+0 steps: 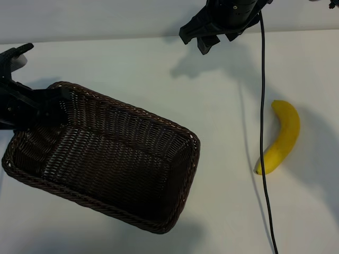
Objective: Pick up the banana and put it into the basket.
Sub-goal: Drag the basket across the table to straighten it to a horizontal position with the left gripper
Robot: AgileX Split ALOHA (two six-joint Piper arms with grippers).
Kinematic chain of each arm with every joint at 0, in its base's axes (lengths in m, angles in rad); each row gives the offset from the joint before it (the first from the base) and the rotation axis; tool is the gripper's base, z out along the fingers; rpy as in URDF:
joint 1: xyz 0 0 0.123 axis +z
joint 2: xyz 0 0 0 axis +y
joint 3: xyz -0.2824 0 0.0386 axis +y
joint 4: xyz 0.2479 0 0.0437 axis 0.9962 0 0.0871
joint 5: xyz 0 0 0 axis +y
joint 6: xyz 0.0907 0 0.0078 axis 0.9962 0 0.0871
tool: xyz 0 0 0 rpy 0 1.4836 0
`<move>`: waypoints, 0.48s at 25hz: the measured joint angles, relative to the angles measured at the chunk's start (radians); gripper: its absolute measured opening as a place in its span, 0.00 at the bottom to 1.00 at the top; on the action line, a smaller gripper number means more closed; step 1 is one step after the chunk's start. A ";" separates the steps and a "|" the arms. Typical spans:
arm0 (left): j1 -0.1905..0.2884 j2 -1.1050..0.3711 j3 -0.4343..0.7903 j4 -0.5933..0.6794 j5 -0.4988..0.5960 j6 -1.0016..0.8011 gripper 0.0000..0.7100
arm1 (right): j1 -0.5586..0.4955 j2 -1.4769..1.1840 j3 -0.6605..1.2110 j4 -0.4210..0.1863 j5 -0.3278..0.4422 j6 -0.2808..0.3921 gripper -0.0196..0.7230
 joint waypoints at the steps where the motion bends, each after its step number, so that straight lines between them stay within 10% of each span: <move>1: 0.000 0.000 0.000 -0.016 0.000 0.017 0.59 | 0.000 0.000 0.000 0.000 0.000 0.000 0.77; 12: 0.047 0.000 0.000 -0.131 0.016 0.103 0.59 | 0.000 0.000 0.000 0.000 0.000 0.000 0.77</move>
